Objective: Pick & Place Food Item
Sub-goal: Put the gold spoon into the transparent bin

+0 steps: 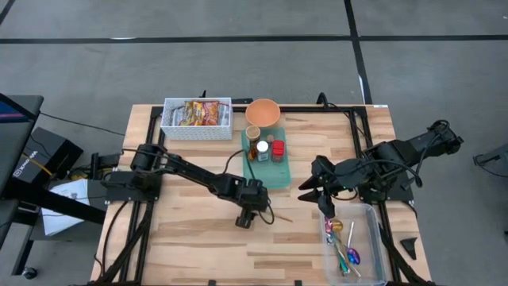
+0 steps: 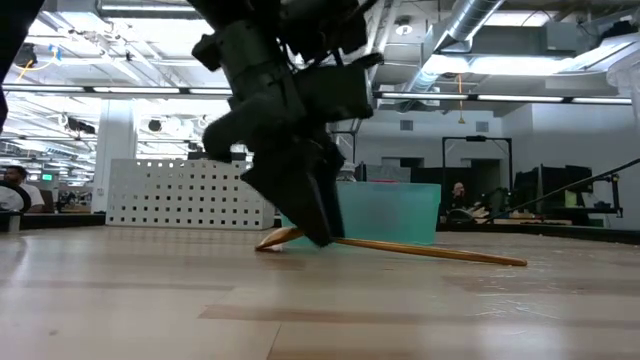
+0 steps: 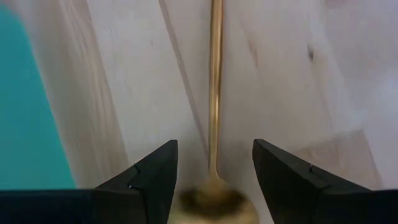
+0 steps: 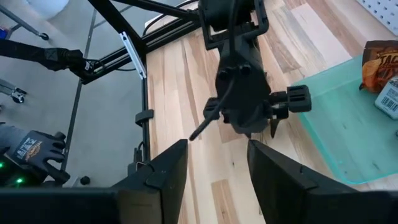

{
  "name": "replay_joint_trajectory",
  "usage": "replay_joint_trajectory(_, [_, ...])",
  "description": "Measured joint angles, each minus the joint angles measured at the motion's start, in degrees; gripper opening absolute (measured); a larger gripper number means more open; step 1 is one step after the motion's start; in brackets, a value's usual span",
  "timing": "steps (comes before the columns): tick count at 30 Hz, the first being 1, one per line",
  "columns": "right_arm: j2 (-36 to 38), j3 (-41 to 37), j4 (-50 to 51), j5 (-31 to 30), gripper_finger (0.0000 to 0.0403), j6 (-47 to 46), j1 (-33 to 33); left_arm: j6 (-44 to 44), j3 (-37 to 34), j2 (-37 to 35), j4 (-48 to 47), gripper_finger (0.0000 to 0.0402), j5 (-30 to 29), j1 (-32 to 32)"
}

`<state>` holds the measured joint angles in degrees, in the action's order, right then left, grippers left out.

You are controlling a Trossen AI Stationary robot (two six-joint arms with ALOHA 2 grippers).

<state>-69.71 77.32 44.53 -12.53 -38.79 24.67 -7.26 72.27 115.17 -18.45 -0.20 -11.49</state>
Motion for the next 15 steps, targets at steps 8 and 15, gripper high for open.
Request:
replay_joint_trajectory(8, [0.0, 0.02, -0.02, 0.0, 0.0161, -0.1, 0.13, 0.22, 0.11, 0.66, -2.76, 0.0187, 0.62, -0.2])
replay_joint_trajectory(15, [0.0, 0.02, -0.07, 0.0, 0.0161, -0.2, 0.13, 1.94, 0.11, 0.59, -4.31, 0.0115, 0.94, -0.48])
